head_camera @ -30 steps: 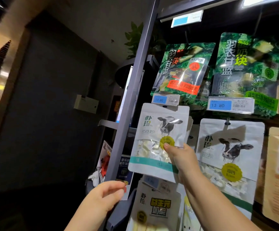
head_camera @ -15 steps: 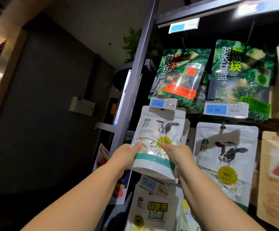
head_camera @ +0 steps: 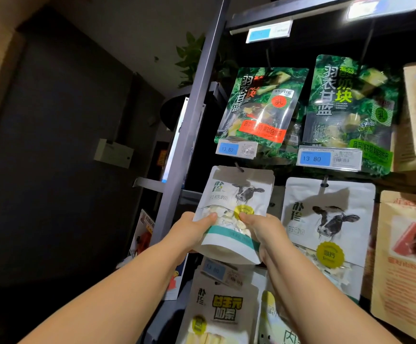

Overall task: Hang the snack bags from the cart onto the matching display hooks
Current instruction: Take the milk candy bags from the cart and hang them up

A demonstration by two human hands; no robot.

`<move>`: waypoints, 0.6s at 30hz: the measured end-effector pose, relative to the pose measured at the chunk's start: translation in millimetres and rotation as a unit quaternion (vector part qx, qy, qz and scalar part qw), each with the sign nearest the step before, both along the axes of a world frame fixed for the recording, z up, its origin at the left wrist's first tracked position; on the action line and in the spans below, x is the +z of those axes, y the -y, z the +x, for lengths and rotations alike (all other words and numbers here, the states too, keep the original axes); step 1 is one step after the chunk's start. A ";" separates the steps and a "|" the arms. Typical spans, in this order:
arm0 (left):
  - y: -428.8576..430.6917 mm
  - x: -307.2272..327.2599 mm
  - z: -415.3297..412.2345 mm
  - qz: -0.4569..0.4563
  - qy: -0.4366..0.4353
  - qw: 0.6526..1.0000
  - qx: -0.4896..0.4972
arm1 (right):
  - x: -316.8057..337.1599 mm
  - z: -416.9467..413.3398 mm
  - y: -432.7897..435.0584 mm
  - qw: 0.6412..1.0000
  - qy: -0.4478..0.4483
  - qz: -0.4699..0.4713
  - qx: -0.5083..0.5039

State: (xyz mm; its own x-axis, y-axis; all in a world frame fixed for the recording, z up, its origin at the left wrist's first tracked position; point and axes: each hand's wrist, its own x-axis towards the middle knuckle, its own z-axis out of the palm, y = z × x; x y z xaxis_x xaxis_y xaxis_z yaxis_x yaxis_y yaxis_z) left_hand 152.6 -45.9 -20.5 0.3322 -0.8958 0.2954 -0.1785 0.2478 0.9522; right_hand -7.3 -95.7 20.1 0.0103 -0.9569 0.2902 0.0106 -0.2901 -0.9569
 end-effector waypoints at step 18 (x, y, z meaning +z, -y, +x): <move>63.5 0.8 -9.4 0.084 0.134 0.987 0.021 | -10.1 -3.0 37.4 0.967 -0.217 0.053 -0.122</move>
State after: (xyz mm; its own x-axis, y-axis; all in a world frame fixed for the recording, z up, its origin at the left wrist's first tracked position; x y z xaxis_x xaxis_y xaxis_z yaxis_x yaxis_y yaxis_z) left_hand 143.1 -109.3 -19.7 0.2998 -0.9267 0.2266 -0.4366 0.0779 0.8963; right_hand -10.2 -133.1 10.0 -0.1199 -0.9704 0.2094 -0.4552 -0.1337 -0.8803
